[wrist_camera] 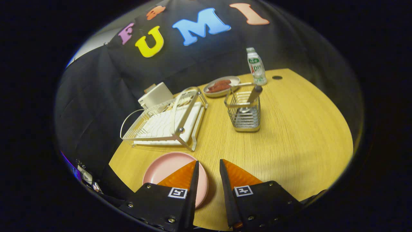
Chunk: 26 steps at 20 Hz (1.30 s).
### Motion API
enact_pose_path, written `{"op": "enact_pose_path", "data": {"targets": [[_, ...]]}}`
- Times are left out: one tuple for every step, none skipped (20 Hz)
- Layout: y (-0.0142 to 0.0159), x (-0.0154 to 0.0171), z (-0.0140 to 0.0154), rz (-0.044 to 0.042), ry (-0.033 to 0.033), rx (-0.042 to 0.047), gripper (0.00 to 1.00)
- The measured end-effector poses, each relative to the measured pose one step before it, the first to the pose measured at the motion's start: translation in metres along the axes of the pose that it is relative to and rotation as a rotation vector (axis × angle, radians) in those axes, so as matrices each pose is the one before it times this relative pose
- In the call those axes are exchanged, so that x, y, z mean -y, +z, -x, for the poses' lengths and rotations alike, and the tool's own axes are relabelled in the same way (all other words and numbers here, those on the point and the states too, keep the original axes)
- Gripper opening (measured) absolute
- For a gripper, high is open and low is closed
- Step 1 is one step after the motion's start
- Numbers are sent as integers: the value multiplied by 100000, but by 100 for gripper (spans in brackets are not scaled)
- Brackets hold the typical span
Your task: Take the plate from the dish rack, then take the spoon from the basket and place it into the plate.
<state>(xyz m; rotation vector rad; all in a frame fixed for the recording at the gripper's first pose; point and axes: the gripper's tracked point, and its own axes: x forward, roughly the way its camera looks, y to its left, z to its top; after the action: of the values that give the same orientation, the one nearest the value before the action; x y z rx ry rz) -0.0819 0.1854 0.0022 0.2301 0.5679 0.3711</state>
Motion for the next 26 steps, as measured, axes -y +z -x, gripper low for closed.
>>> {"op": "enact_pose_path", "data": {"targets": [[1223, 208, 699, 4050, -1299, 5886, 38], [1172, 456, 684, 5120, -2172, 4781, 39], [1041, 344, 607, 5278, -1532, 3845, 38], [862, 254, 473, 4771, -1721, 2961, 38], [1063, 281, 504, 3385, -1178, 3281, 38], [1304, 402, 313, 2678, -1697, 3473, 39], [1276, 540, 246, 1709, -1751, 3366, 39], [1237, 418, 317, 1322, -1349, 3391, 38], [1100, 564, 38, 882, -1386, 2803, 38], [783, 550, -172, 96, -903, 2023, 38], [787, 481, -183, -425, -393, 2603, 38], [563, 613, -461, 60, -871, 2341, 38], [194, 725, -571, 83, -777, 1804, 38], [-289, 620, -652, -257, -1299, 1122, 38], [-659, 596, -663, -412, -986, -159, 38], [-870, 618, -697, -497, -903, 11, 38], [-734, 328, -776, -450, -738, 22, 38], [-972, 175, -841, -1280, 188, -465, 38], [-848, -8, -669, -1131, 405, -432, 39], [-502, 27, -766, -298, 149, 734, 38], [-435, 126, -718, 73, -287, 544, 39], [-638, -64, -743, -591, 139, 379, 39], [-345, -63, -636, -1238, 468, 897, 38], [-417, 12, -678, -677, -207, 508, 39], [-346, 132, -637, -253, -203, 180, 39], [-488, -36, -755, -159, -146, 77, 38]]}}
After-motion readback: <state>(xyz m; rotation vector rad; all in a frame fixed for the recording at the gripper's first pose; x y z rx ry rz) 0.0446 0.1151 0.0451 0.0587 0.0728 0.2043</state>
